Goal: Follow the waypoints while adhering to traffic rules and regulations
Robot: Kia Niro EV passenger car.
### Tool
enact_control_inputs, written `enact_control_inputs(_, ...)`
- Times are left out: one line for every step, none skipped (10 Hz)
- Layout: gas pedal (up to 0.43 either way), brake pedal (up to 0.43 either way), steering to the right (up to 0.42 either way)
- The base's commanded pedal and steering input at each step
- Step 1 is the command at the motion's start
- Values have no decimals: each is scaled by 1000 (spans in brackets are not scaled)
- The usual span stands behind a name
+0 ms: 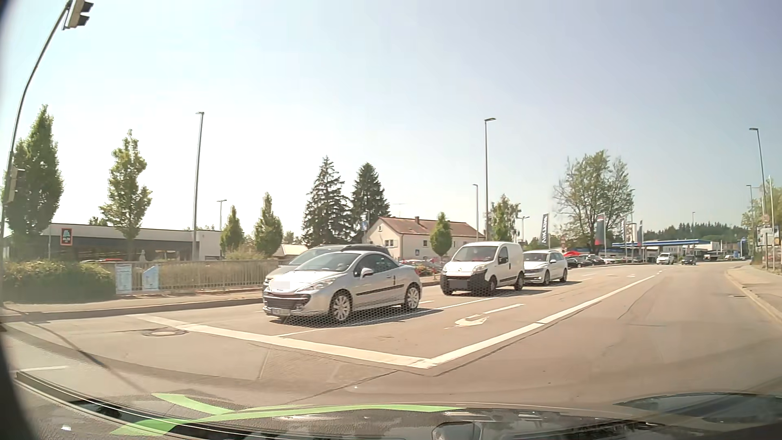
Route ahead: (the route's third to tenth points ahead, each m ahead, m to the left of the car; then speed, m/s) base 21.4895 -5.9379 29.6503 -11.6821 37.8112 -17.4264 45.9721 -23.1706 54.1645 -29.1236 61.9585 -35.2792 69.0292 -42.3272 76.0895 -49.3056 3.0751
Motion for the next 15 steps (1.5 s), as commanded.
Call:
enact_control_inputs(280, 0, 547)
enact_control_inputs(280, 0, 544)
enact_control_inputs(280, 0, 536)
enact_control_inputs(280, 0, 525)
enact_control_inputs(280, 0, 504)
enact_control_inputs(280, 0, 465)
enact_control_inputs(280, 0, 428)
enact_control_inputs(280, 0, 375)
enact_control_inputs(280, 0, 318)
enact_control_inputs(280, 0, 273)
enact_control_inputs(280, 0, 229)
enact_control_inputs(280, 0, 199)
enact_control_inputs(280, 0, 174)
enact_control_inputs(280, 0, 142)
enact_control_inputs(280, 0, 116)
